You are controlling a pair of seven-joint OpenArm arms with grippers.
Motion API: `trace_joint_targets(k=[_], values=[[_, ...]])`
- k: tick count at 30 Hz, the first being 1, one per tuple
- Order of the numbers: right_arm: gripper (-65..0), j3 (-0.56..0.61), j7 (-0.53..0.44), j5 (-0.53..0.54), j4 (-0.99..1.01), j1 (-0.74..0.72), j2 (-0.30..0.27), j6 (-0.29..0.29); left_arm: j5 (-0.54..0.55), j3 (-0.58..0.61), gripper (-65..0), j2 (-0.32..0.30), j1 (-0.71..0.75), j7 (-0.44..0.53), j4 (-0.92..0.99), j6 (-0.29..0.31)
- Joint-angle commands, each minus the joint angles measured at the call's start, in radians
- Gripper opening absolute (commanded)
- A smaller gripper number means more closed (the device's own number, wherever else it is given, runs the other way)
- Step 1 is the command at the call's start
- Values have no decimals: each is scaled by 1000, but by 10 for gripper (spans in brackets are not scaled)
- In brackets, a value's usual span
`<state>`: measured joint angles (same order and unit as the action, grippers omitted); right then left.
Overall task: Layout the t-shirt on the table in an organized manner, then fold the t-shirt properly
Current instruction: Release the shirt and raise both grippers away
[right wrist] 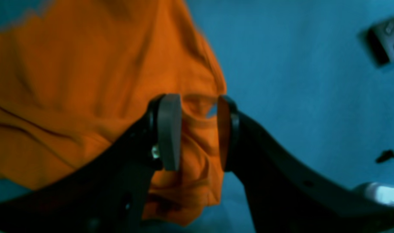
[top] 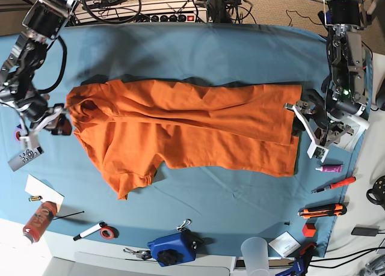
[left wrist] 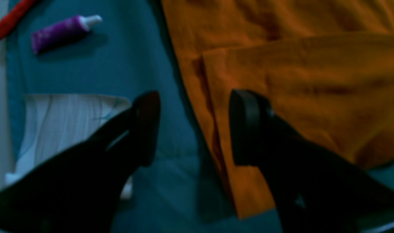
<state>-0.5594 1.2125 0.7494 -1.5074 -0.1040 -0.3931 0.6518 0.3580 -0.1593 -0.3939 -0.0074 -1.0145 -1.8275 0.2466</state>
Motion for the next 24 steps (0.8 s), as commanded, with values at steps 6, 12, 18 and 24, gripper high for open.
trace_joint_targets(k=[6, 12, 18, 24], values=[[-459, -215, 145, 216, -44, -29, -22, 46, 51, -138, -305, -16, 95, -90, -132, -3], [-458, -406, 184, 252, -43, 42, -34, 46, 199, -441, -305, -17, 271, -94, -178, 70], [-458, -362, 184, 253, -42, 209, -23, 46, 397, -653, -305, -17, 343, -167, -178, 176], [-458, -240, 113, 240, -16, 257, 69, 46, 418, -669, -305, -16, 365, -182, -178, 198]])
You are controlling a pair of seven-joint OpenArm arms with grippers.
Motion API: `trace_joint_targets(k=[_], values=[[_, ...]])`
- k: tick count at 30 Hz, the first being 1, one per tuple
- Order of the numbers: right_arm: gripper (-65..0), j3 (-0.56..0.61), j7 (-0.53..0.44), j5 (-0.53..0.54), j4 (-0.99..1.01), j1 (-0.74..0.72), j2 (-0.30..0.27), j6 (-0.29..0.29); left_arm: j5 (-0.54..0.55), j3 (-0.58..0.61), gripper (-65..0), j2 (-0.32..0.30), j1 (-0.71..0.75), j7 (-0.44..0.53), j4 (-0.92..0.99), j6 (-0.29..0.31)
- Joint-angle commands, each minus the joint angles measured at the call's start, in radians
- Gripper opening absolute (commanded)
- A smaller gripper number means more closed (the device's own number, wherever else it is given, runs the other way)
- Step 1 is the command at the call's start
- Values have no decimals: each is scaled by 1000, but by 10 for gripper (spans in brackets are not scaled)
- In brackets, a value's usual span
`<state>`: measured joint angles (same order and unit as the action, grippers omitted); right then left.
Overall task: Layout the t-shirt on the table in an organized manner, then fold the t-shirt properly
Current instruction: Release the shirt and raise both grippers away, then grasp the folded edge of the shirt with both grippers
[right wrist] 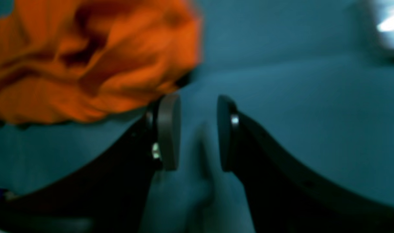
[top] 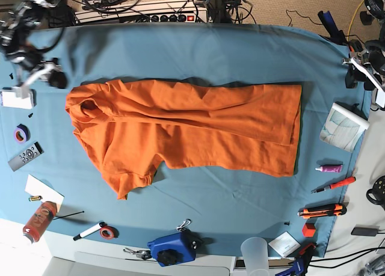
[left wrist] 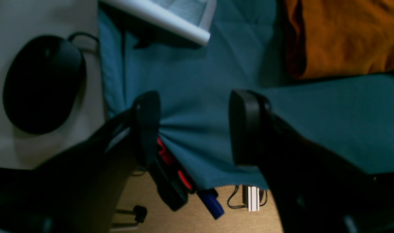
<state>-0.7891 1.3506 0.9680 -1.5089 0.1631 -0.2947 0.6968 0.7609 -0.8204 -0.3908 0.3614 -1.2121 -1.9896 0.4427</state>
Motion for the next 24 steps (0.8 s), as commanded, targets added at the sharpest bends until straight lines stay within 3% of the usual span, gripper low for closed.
trace_joint_targets(k=[1, 4, 13, 16, 19, 24], values=[[-458, 15, -37, 23, -8, -12, -20, 1, 16, -8, -305, -19, -4, 16, -16, -1], [-458, 80, -80, 16, -7, -24, -2, 1, 26, -8, -305, -19, -4, 17, -16, -4], [-461, 161, -139, -174, -7, -111, 51, 1, 46, -7, -305, -19, -4, 40, -15, -4], [-502, 187, -126, -209, -7, -110, 53, 1, 109, -6, -305, -15, -4, 14, -15, -3], [-642, 184, -124, -233, -7, -110, 52, 1, 146, -6, -305, 23, 5, 15, -14, 22], [-650, 184, -124, -236, -7, -110, 51, 1, 204, 53, -305, 118, 6, 38, 23, 56]])
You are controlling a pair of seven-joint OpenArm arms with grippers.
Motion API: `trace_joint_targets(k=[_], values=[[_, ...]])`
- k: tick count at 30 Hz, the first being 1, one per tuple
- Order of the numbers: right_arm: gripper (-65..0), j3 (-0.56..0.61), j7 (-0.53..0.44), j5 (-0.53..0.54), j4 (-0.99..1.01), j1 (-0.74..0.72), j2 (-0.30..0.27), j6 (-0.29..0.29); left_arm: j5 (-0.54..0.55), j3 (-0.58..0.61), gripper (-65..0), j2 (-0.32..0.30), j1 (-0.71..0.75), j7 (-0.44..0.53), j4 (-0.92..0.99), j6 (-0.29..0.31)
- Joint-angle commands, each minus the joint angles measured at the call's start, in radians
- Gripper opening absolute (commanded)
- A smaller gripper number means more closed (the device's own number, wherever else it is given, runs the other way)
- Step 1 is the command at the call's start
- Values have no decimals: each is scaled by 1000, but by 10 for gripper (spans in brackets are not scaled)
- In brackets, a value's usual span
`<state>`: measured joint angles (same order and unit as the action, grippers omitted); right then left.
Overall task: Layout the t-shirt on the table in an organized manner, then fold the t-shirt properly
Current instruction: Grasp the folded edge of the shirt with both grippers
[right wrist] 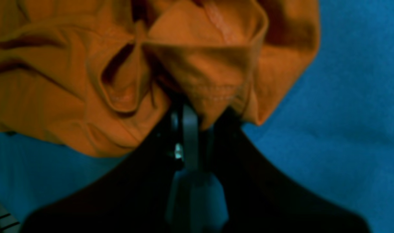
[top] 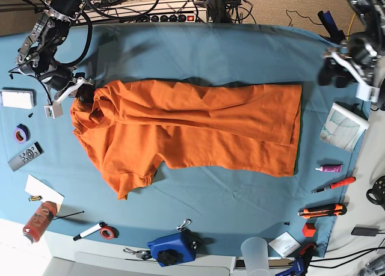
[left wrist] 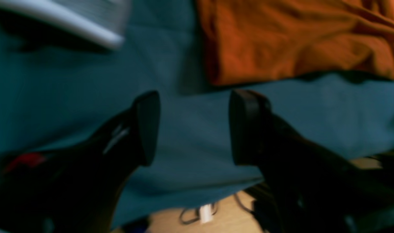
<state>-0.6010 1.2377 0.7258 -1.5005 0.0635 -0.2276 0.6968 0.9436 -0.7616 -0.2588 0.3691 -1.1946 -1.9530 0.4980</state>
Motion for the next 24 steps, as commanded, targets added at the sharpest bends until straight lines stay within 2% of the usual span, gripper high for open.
trace_joint_targets(k=[1, 9, 15, 18, 22, 24], values=[[-650, -4, -11, 6, -16, -11, -17, 1, 21, 25, -305, -9, -3, 32, -2, 0], [-650, -4, 13, 6, -16, -11, -17, 1, -45, 238, -305, -10, -133, 42, 119, -57], [-650, -4, 28, 6, -16, -11, -17, 1, -133, 254, -304, -10, -214, 39, 240, -115], [-650, -4, 28, 6, -16, -11, -17, 1, -105, 256, -305, -10, -222, 5, 309, -111], [-650, -4, 28, 6, -16, -11, -17, 1, 13, 256, -310, -10, -222, -29, 369, -73], [-650, -4, 27, 6, -16, -11, -18, 1, 31, 255, -370, -10, -222, -32, 371, -66]])
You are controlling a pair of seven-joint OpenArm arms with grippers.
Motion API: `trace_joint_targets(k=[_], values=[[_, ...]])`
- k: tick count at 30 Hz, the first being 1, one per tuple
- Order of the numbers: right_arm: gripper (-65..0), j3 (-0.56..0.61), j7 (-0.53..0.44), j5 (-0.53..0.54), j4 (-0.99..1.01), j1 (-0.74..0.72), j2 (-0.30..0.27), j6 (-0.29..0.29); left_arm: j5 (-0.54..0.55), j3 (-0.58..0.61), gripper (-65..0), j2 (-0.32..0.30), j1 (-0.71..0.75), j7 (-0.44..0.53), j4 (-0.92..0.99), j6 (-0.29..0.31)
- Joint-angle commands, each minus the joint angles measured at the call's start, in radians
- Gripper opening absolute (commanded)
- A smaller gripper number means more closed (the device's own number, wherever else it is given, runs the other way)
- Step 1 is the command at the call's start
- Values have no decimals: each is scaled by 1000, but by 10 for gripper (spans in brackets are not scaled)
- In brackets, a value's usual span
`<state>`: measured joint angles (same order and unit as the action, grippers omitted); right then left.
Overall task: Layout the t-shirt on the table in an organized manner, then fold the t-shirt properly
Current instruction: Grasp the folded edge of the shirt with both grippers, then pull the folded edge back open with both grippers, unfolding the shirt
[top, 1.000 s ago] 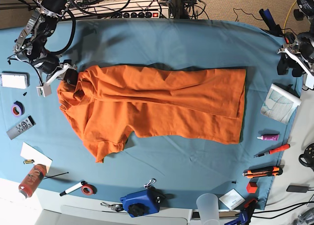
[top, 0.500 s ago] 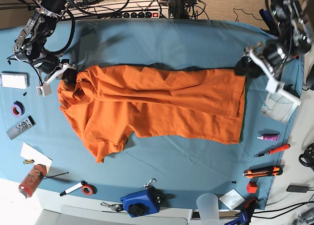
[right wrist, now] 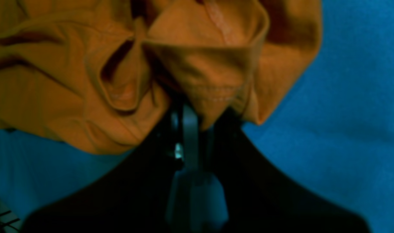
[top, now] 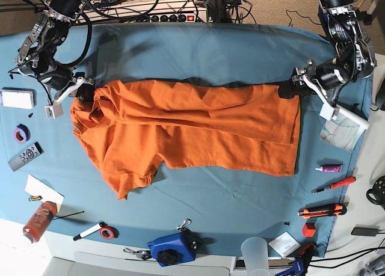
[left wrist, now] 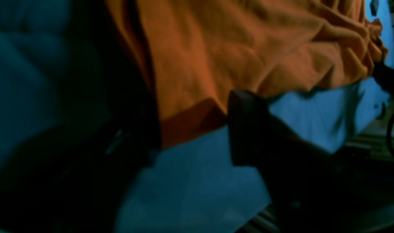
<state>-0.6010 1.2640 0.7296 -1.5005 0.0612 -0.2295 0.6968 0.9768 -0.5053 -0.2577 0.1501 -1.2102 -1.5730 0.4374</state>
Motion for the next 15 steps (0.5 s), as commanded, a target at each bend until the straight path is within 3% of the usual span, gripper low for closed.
trace_joint_targets(k=[1, 4, 8, 15], values=[[-650, -4, -3, 3, -16, -9, -21, 1, -3, -1, -429, -11, -3, -16, -9, -6], [-650, -22, -47, 1, -16, -9, -65, 1, -10, -8, -650, -11, -3, -32, -9, -6], [-650, -74, -61, 3, -16, -9, -132, 1, -34, -50, -650, -11, -3, -31, -9, -6], [-650, -128, 14, 26, -16, -5, -139, 1, -33, -97, -650, -12, 4, -58, -9, -6]])
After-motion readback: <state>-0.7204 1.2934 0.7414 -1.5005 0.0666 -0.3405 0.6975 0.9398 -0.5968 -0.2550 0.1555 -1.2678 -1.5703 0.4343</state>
